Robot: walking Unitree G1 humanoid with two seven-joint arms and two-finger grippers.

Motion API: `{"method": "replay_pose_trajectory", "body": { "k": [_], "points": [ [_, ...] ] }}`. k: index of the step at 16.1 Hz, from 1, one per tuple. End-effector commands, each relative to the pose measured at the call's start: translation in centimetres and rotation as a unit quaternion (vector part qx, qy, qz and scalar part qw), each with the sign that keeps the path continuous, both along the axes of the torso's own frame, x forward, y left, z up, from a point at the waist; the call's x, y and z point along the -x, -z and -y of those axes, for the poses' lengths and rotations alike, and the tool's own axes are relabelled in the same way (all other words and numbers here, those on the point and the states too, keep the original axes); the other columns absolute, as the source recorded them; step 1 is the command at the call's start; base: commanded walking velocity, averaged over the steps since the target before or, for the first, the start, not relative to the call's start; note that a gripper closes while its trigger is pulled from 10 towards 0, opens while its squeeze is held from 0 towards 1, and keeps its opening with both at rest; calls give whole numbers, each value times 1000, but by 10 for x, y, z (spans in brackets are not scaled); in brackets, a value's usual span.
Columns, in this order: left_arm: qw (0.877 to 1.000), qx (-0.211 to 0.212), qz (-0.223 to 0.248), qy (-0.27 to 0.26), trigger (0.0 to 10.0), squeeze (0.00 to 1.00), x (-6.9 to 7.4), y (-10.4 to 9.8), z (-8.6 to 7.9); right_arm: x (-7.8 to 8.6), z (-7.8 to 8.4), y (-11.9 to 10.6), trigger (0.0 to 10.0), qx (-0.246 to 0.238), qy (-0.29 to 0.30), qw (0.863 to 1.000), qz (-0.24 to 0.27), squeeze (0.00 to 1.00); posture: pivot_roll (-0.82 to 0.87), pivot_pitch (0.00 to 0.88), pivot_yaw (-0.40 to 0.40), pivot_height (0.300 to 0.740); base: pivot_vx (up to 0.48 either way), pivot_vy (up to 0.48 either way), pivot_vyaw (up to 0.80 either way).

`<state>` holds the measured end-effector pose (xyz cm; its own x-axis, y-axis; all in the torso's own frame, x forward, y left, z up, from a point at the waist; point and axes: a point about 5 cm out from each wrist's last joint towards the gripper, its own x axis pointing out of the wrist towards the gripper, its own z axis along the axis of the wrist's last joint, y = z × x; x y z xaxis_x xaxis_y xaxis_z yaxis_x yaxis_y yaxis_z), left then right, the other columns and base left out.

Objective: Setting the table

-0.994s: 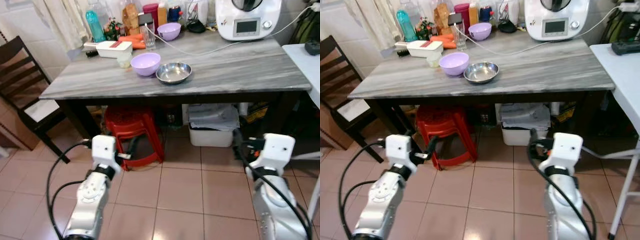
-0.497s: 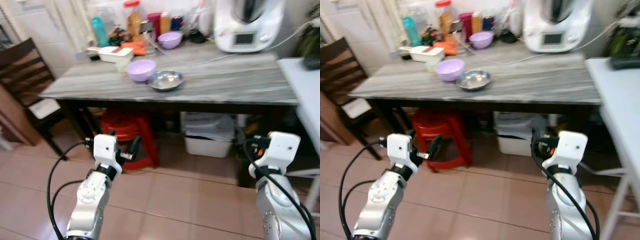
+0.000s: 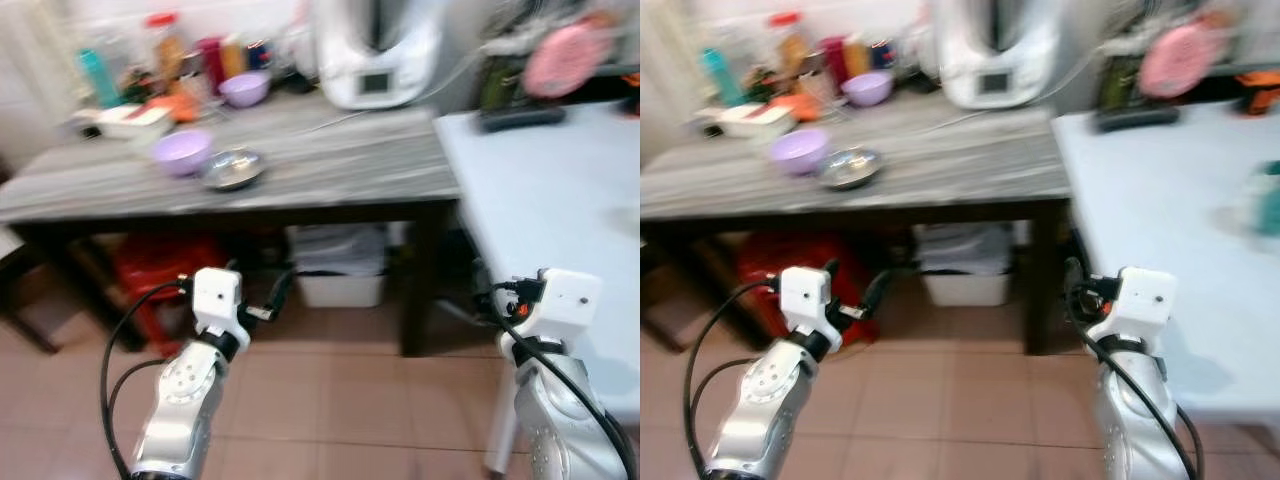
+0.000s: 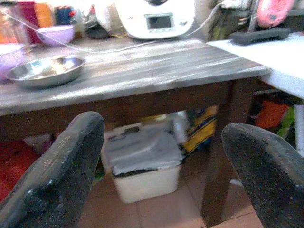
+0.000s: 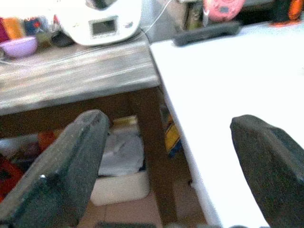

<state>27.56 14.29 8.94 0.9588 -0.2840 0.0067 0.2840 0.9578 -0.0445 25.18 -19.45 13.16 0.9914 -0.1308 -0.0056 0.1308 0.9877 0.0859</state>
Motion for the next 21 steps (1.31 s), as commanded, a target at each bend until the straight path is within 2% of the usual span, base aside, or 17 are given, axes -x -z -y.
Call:
{"method": "replay_pose_trajectory", "body": {
  "k": [1, 21],
  "points": [
    [1000, -1, 0, -12, 10000, 0, 0, -2, -6, -1, -4, -5, 10000, -1, -12, 1000, 9, 0, -149, 0, 137, 740, 0, -356, 0],
    [1000, 2, -6, -8, 10000, 0, -3, -5, 0, 1, -11, -5, 10000, 7, -20, 1000, 7, 0, -145, 0, 147, 740, 0, -338, 0]
  ]
}}
